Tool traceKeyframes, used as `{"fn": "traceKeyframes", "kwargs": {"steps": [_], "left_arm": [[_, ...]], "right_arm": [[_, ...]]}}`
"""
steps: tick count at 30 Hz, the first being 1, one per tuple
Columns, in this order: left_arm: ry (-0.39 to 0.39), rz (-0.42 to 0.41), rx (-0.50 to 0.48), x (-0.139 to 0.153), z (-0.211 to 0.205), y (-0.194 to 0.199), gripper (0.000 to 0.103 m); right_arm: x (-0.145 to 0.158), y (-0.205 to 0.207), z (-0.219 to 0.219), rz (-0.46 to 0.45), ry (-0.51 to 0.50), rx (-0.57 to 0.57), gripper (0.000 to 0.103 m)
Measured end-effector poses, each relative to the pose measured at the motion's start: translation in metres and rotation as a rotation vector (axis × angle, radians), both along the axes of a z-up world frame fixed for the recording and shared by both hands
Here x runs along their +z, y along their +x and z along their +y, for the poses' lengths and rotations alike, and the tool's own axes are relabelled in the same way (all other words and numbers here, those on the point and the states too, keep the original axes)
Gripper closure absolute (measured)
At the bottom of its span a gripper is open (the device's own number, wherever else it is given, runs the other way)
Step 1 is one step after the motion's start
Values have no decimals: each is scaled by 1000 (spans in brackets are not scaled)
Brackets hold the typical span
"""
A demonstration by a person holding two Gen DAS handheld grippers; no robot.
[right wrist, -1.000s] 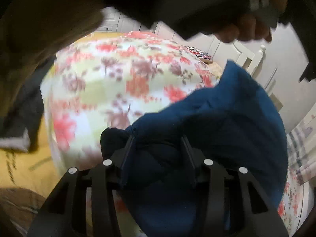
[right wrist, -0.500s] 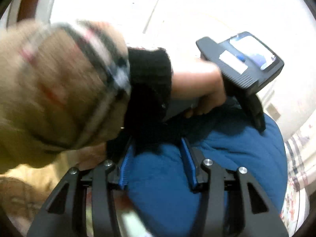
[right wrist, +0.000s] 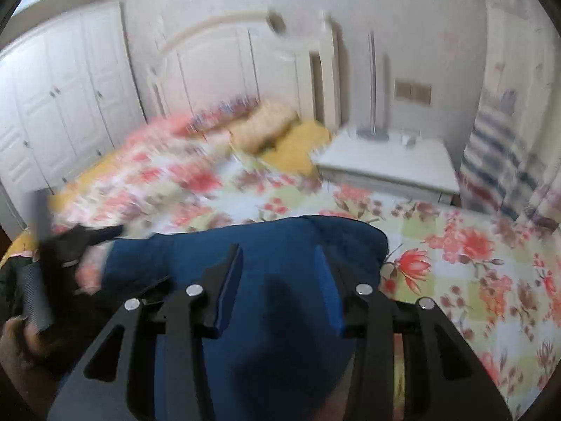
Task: Fold large clothes
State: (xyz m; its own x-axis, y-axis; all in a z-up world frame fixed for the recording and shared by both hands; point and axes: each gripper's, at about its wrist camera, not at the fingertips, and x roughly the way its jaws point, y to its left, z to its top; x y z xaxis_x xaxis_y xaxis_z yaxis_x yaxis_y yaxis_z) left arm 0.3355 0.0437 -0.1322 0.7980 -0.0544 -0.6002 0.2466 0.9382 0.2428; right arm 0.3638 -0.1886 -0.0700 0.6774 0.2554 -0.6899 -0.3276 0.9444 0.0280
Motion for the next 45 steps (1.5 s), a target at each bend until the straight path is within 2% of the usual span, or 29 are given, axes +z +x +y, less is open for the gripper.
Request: {"fn": "traceKeyframes", "kwargs": {"steps": [1, 2, 4, 6, 8, 10, 13, 15, 18, 20, 21, 22, 26, 30, 32, 33, 34, 35, 39, 42, 45], "left_arm": [[1, -3, 6, 0, 0, 0, 4], [-1, -2, 14, 0, 1, 1, 4], [1, 5, 28, 0, 1, 4, 4], [4, -2, 28, 1, 1, 2, 4], [38, -27, 57, 9, 1, -5, 4], [70, -43, 112, 24, 6, -14, 4], [74, -101, 210, 61, 27, -46, 4], [86, -142, 273, 79, 43, -65, 4], [147, -204, 411, 106, 70, -90, 4], [149, -256, 491, 125, 86, -106, 4], [148, -277, 514, 133, 92, -112, 4], [144, -302, 532, 142, 97, -120, 4], [146, -333, 551, 159, 106, -136, 4], [131, -338, 549, 169, 111, -144, 4], [128, -346, 550, 172, 112, -149, 4], [126, -350, 553, 173, 112, -152, 4], [125, -355, 554, 174, 112, -154, 4], [123, -355, 555, 174, 112, -156, 4], [127, -348, 554, 174, 112, -160, 4], [124, -340, 557, 173, 113, -160, 4], [115, -335, 555, 173, 112, -161, 4]], "right_arm": [[-19, 17, 17, 40, -52, -1, 58], [-45, 34, 27, 135, -84, 23, 57], [-55, 43, 34, 145, -47, 27, 56], [-55, 42, 38, 135, -88, 34, 56], [-54, 37, 39, 126, -94, 36, 56], [-56, 36, 40, 125, -92, 38, 56], [-55, 40, 54, 128, -187, 31, 55], [-38, 35, 67, 98, -216, 18, 55], [-9, 17, 94, 25, -195, 88, 53], [-15, 9, 125, 29, -267, 165, 44], [-28, 8, 143, 37, -367, 182, 44], [-37, 10, 151, 46, -423, 178, 45], [-49, 23, 150, 119, -430, 144, 43], [-35, 16, 161, 77, -503, 116, 43], [-16, 6, 167, 29, -454, 126, 42], [-5, 0, 172, 14, -395, 149, 40], [0, -3, 176, 10, -365, 165, 34], [1, -5, 183, 16, -356, 187, 33], [-42, 1, 215, 103, -470, 236, 35], [-57, 10, 217, 130, -464, 218, 35], [-61, 7, 218, 103, -468, 209, 34]]}}
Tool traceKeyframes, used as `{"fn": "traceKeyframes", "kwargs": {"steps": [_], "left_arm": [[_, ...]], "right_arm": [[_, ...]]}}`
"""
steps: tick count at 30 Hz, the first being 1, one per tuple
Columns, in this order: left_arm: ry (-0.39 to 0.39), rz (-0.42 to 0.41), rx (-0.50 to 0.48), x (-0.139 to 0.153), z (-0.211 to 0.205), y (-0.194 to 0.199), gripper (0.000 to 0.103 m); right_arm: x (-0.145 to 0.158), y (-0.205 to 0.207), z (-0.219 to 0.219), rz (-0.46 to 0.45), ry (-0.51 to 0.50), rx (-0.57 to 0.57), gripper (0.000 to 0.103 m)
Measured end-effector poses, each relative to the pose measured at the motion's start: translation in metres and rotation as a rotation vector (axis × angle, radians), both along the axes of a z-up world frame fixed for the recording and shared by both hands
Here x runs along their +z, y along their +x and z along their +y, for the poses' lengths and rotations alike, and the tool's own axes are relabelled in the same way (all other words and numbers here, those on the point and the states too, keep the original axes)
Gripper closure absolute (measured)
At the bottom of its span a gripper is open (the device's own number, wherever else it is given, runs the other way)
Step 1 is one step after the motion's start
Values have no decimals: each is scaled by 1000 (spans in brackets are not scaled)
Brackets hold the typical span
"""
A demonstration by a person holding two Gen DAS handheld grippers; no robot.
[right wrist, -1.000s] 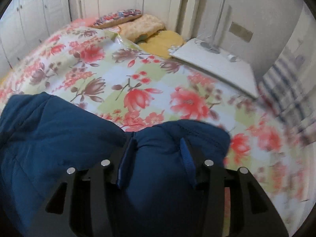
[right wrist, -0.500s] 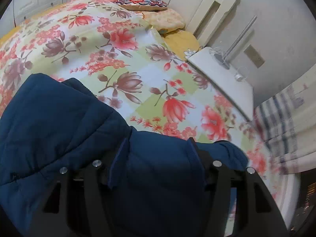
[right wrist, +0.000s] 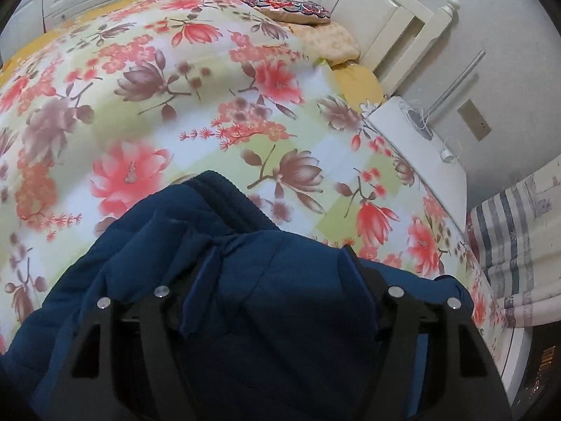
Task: Fold large clothes
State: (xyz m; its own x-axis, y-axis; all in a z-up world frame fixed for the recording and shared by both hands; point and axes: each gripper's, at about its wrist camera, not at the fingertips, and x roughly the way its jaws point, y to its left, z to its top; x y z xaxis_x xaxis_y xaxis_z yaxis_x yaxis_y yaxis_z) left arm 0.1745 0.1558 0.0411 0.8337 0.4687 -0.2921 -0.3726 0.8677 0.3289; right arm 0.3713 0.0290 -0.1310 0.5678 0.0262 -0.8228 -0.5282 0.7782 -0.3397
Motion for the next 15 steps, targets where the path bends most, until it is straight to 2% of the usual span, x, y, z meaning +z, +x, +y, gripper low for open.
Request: {"fn": "traceKeyframes", "kwargs": {"steps": [3, 5, 9, 10, 12, 15], "left_arm": [[-7, 8, -16, -2, -4, -3, 4], [-13, 17, -31, -5, -6, -6, 4], [-21, 46, -52, -16, -9, -13, 4], [-24, 53, -54, -18, -9, -14, 4], [-39, 70, -68, -24, -9, -18, 4], [-44, 87, -83, -32, -8, -24, 4]], "right_arm": [[2, -7, 1, -57, -10, -8, 30], [11, -11, -3, -57, 28, -3, 30], [51, -29, -29, -6, 276, -53, 27], [57, -37, -30, 6, 307, -46, 26], [63, -63, -27, 27, 310, 0, 22], [57, -114, -21, 5, 240, 46, 20]]}}
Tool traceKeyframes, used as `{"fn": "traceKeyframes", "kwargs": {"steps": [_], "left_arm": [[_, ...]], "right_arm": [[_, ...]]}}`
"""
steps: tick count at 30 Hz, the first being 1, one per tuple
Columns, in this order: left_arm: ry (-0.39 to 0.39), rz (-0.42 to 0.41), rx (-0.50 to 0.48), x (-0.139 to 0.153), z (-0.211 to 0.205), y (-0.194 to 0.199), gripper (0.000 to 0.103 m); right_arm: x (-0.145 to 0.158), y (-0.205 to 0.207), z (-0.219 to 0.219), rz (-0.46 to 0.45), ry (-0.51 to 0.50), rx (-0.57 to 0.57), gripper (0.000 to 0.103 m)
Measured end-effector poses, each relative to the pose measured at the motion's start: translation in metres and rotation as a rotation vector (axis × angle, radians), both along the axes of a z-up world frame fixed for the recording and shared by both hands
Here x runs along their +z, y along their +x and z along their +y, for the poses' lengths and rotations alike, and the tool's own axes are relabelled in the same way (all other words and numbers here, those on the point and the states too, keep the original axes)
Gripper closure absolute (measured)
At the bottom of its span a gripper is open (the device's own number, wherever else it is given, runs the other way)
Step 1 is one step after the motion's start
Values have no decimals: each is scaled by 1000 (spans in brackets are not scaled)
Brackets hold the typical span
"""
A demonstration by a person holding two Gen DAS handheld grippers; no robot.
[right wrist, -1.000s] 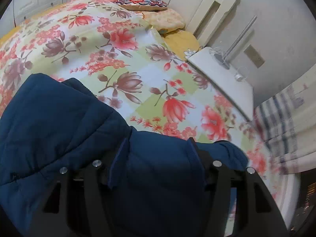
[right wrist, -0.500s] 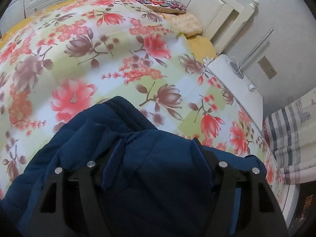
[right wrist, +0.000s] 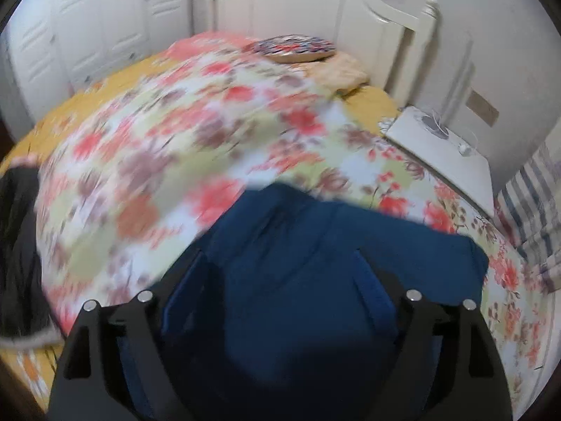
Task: Fold large clothes
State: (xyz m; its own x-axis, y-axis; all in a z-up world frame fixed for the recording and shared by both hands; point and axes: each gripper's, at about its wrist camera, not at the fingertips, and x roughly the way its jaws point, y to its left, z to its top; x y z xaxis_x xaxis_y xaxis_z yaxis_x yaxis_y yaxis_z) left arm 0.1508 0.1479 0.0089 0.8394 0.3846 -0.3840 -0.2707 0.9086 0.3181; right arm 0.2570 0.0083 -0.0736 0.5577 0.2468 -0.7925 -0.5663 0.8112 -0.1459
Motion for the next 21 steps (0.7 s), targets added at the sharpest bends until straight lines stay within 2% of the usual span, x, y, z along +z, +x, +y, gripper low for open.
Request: {"fn": "traceKeyframes", "kwargs": {"steps": [3, 4, 6, 7, 9, 10, 11, 12, 13, 15, 16, 18, 21], "left_arm": [[-25, 14, -13, -9, 5, -4, 4], [-43, 21, -28, -13, 6, -4, 4], [-87, 58, -79, -28, 5, -1, 4], [-90, 81, -95, -37, 2, 1, 4], [-100, 127, -127, -57, -4, 3, 4], [-109, 134, -136, -62, -5, 1, 4], [-122, 141, -150, -68, -6, -1, 4], [-135, 141, -163, -70, -6, -4, 4], [-147, 140, -177, -72, -6, -6, 4], [-181, 137, -225, -76, -4, -7, 4], [-191, 135, -239, -77, -4, -6, 4], [-239, 135, -308, -80, -10, -4, 4], [-294, 147, -374, -84, -23, 1, 4]], "right_arm": [[-5, -71, -3, -131, 37, 61, 18], [-13, -90, -1, -175, 11, 69, 17], [-41, -124, 9, -328, -137, 55, 17], [-49, -130, 11, -353, -142, 47, 22], [-58, -135, 11, -349, -123, 21, 26], [-56, -140, 13, -354, -137, 34, 32], [-49, -151, 15, -358, -151, 66, 44], [-42, -163, 13, -372, -144, 94, 46], [-35, -176, 8, -400, -122, 111, 46], [-33, -192, -5, -467, -107, 82, 37], [-40, -192, -12, -453, -113, 69, 35], [-60, -184, -23, -339, -81, 72, 35], [-56, -193, -32, -305, -34, 102, 35]]}}
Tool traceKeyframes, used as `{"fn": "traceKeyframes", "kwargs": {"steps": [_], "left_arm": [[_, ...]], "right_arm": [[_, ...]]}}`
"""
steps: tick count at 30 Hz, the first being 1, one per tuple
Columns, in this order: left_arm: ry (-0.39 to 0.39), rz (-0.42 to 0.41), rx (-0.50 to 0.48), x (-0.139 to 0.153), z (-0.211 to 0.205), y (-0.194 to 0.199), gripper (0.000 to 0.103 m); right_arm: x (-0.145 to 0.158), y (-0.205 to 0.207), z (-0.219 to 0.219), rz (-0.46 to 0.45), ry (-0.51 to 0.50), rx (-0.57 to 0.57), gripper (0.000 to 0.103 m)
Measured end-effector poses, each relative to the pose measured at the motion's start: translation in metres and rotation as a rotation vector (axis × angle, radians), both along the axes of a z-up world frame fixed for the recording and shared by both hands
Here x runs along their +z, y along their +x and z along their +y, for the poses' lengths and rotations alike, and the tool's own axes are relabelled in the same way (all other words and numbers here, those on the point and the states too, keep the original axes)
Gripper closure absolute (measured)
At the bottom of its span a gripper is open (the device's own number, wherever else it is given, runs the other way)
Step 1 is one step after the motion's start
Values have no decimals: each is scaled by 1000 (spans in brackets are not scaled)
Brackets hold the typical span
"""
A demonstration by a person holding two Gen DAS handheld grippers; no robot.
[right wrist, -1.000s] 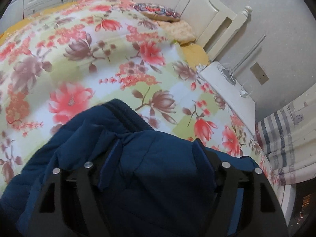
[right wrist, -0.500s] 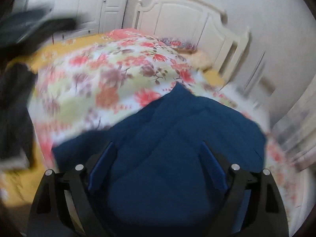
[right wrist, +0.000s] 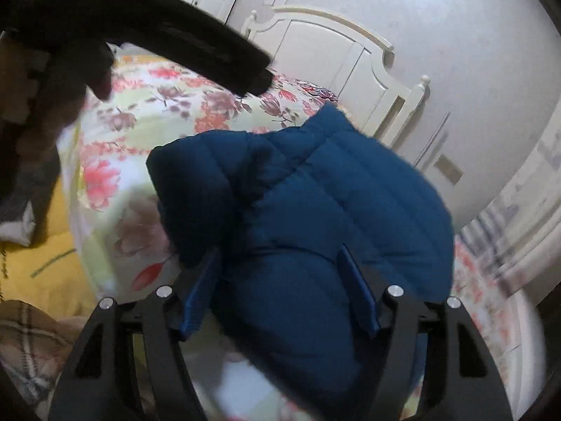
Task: Fold large clothes
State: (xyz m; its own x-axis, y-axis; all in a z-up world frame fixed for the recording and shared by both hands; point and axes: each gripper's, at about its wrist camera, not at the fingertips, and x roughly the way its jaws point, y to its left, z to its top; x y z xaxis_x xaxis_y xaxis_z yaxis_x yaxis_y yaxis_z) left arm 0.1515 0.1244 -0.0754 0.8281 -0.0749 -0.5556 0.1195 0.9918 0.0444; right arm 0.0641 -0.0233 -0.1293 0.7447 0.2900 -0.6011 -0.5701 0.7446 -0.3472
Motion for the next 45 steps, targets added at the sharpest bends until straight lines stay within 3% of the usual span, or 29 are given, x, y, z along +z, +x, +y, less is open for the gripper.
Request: {"fn": "traceKeyframes", "kwargs": {"steps": [3, 5, 8, 9, 11, 13, 14, 16, 18, 19, 21, 22, 24, 27, 29, 30, 32, 33, 35, 38, 43, 45], "left_arm": [[-54, 85, -108, -20, -16, 18, 6], [-43, 157, -129, -47, -26, 25, 14], [-145, 182, -115, -71, -17, 27, 14], [-140, 181, -118, -73, -17, 27, 14], [-116, 173, -115, -74, -19, 25, 14], [-103, 186, -108, -66, -20, 23, 16], [-88, 176, -100, -52, -20, 21, 16], [-77, 76, -82, -15, -21, 14, 16], [-80, -61, -103, 33, -32, 21, 12], [-81, -79, -122, 46, -40, 32, 9], [-100, -40, -203, 68, -68, 81, 9], [-91, -27, -201, 69, -76, 96, 9], [-34, 12, -146, 58, -96, 140, 9], [28, 123, -91, 15, -104, 171, 9], [71, 183, -70, -22, -99, 180, 9], [49, 197, -72, -32, -91, 181, 9], [-11, 202, -56, -39, -78, 180, 8], [-18, 210, -57, -41, -75, 180, 8], [1, 204, -42, -47, -78, 181, 8], [-13, 211, -48, -52, -78, 182, 7], [-54, 223, -60, -55, -72, 185, 7], [-55, 223, -60, -55, -72, 186, 7]], "right_arm": [[17, -11, -20, -8, 36, 10, 36], [19, -8, -43, 5, 67, -54, 36], [4, -6, -75, 64, 118, -95, 34], [0, -10, -82, 68, 127, -104, 33], [0, -12, -87, 72, 123, -101, 33], [15, -8, -102, 122, 192, -80, 33], [26, -4, -114, 133, 252, -83, 33], [45, 12, -136, 104, 322, -110, 33], [61, 48, -153, 81, 348, -167, 33], [65, 66, -158, 86, 363, -184, 33], [71, 117, -172, 118, 411, -236, 38], [71, 150, -181, 147, 441, -283, 46], [69, 210, -196, 210, 503, -370, 53], [55, 274, -203, 324, 584, -432, 62], [43, 303, -198, 365, 584, -411, 64], [37, 312, -194, 380, 570, -398, 64], [17, 334, -174, 417, 488, -374, 64], [3, 342, -165, 432, 422, -376, 64], [-7, 345, -159, 417, 409, -379, 63], [0, 347, -160, 448, 396, -385, 63], [32, 350, -161, 332, 420, -400, 63], [23, 358, -148, 349, 351, -402, 62]]}}
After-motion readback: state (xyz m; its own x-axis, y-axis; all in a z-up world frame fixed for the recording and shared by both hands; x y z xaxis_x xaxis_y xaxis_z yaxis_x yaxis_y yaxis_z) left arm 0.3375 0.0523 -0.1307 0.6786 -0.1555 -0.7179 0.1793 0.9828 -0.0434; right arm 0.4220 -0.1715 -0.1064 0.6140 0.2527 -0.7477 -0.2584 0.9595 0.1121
